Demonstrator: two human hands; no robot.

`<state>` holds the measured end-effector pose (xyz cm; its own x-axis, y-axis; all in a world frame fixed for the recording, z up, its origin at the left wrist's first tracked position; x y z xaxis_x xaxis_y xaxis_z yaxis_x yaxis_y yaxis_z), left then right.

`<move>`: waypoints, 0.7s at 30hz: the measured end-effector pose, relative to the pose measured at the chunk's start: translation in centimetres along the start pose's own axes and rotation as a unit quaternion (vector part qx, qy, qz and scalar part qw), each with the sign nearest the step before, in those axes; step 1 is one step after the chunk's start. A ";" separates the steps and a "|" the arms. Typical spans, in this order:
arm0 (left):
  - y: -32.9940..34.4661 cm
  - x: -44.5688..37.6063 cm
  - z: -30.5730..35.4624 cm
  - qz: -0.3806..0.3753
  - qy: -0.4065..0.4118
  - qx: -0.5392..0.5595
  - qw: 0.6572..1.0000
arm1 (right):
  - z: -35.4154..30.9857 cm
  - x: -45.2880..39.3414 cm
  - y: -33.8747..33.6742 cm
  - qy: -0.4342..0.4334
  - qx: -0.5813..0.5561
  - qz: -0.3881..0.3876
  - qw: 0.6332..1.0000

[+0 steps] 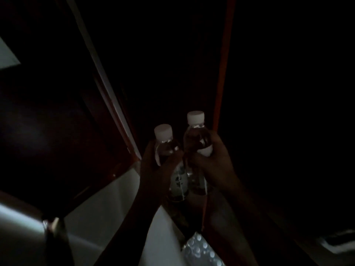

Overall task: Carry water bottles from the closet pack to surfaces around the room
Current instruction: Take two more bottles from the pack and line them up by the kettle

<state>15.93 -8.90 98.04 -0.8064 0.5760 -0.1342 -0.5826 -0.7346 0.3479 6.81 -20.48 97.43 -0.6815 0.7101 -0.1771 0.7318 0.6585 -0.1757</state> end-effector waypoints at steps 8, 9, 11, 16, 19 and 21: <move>2.5 -1.5 6.8 -0.084 0.014 0.070 0.994 | -9.6 2.0 -3.2 -0.057 0.002 0.060 0.997; 2.9 -1.4 7.4 -0.096 0.005 0.082 0.992 | -10.0 2.6 -3.5 -0.056 0.009 0.073 0.996; 3.8 -1.3 8.2 -0.136 -0.008 0.089 0.987 | -11.0 4.1 -4.2 -0.049 0.022 0.115 0.992; 8.0 1.7 8.1 -0.278 -0.047 0.074 0.957 | -11.9 10.6 -6.8 -0.010 0.049 0.241 0.969; 11.3 5.9 7.8 -0.357 -0.072 0.069 0.929 | -12.6 16.7 -9.2 0.017 0.086 0.326 0.941; 13.6 9.8 7.7 -0.407 -0.098 0.080 0.904 | -13.6 21.8 -11.2 0.031 0.103 0.387 0.916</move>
<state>0.90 -10.47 108.57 -0.0734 0.9666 -0.2456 -0.9407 0.0147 0.3390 -16.09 -9.00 108.70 0.0468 0.9614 -0.2712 0.9742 -0.1040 -0.2005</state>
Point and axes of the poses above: each hand's wrist, its own x-axis away from the middle knuckle, its own y-axis out of the palm, z = x × y, the point moved 5 cm from there along -x, towards the middle knuckle, and after that the axes turned 13 degrees about x, right-handed, at the moved point
